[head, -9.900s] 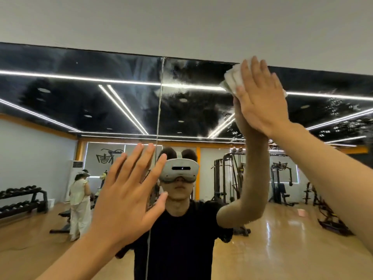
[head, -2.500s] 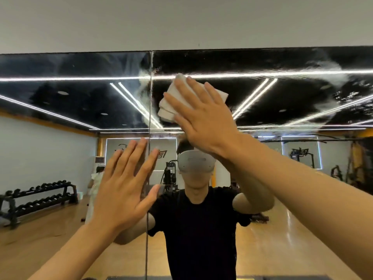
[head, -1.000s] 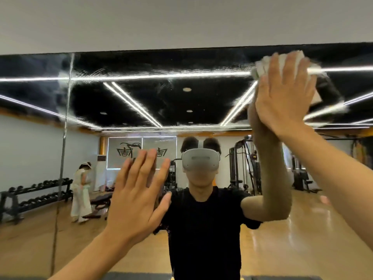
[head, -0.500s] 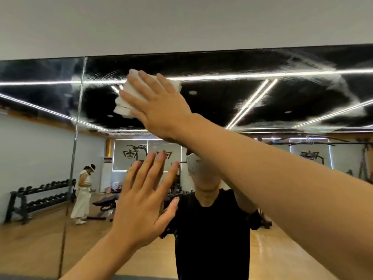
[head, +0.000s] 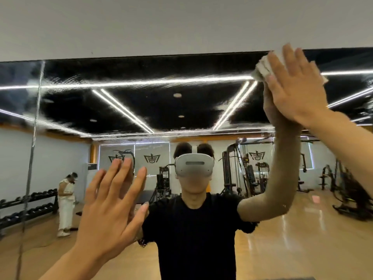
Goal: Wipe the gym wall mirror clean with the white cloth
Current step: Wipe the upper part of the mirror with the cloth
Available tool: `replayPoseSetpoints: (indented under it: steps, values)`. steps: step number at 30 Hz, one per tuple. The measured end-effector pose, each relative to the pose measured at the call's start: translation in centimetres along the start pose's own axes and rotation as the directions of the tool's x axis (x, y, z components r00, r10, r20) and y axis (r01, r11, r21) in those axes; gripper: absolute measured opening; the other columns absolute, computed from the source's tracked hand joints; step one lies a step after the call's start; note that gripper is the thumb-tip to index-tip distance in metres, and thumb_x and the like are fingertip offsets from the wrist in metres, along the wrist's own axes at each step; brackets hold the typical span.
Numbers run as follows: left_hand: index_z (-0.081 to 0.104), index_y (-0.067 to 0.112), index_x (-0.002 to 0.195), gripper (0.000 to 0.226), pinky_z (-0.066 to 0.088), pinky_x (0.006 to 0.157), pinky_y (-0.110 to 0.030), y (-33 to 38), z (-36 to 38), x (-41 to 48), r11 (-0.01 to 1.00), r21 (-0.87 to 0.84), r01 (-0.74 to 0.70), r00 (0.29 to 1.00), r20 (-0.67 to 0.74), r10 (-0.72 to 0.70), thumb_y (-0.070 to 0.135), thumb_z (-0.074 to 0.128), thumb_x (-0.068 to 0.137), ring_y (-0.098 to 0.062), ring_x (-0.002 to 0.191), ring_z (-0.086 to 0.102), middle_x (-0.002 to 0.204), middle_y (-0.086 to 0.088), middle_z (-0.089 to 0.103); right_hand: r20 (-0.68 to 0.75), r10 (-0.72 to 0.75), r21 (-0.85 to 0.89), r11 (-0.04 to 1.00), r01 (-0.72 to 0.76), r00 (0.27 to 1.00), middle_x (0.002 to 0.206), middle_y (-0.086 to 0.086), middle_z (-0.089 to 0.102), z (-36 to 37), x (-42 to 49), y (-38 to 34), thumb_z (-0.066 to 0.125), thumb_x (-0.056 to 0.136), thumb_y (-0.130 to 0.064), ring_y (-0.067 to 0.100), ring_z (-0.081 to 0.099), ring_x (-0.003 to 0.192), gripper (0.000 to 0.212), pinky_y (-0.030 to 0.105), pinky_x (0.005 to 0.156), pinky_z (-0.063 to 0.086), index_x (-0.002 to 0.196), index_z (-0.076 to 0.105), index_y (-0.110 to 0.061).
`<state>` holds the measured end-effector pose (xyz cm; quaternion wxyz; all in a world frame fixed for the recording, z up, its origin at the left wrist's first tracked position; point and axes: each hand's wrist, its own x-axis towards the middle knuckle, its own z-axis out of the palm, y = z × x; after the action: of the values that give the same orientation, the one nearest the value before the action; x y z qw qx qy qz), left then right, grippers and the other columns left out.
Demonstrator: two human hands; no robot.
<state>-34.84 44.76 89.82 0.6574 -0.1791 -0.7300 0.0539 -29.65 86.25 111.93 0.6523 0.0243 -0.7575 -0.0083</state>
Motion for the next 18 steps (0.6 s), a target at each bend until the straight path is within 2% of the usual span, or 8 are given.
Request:
replayPoseSetpoints:
  steps: [3,6,12,18]
  values:
    - [0.023,0.024,0.168,0.071,0.006,0.132,-0.049,0.0,-0.1,0.1,1.0,-0.001,-0.004,1.0,-0.014,0.004,0.056,0.032,0.104,-0.031,0.163,0.015,0.176,-0.011,0.015,-0.049,0.104,0.037,0.994,-0.102,0.993,0.176,0.008,0.002,0.5,0.5,-3.5,0.013,0.111,-0.052,0.036,-0.001,0.162,0.062,0.057,0.13,0.002,0.168,0.007,-0.03]
    - [0.024,0.023,0.168,0.075,0.008,0.131,-0.051,0.2,0.0,0.1,1.0,0.0,-0.002,1.0,-0.003,0.002,0.052,0.041,0.1,-0.032,0.163,0.015,0.177,-0.01,0.012,-0.098,0.095,0.055,0.994,-0.09,0.991,0.176,0.01,0.004,1.6,1.2,-8.9,0.015,0.112,-0.049,0.038,0.0,0.162,0.06,0.057,0.13,0.003,0.168,0.009,-0.028]
    - [0.026,0.021,0.168,0.075,0.01,0.13,-0.053,0.0,0.0,-0.2,1.0,-0.004,-0.013,1.0,0.008,0.013,0.052,0.042,0.101,-0.03,0.163,0.013,0.177,-0.009,0.011,-0.104,-0.104,0.082,0.99,0.113,0.989,0.176,0.01,0.006,3.5,2.7,-21.4,0.021,0.111,-0.046,0.036,0.001,0.162,0.06,0.057,0.13,0.001,0.168,0.015,-0.027]
    - [0.026,0.022,0.168,0.073,0.013,0.13,-0.054,-0.5,-0.2,-0.2,0.999,-0.044,-0.017,1.0,0.011,0.017,0.052,0.041,0.103,-0.03,0.164,0.013,0.177,-0.008,0.014,-0.04,-0.407,0.073,0.91,0.409,0.913,0.176,0.012,0.003,4.8,0.4,-32.3,0.026,0.111,-0.044,0.036,-0.001,0.162,0.06,0.057,0.129,-0.001,0.168,0.016,-0.026]
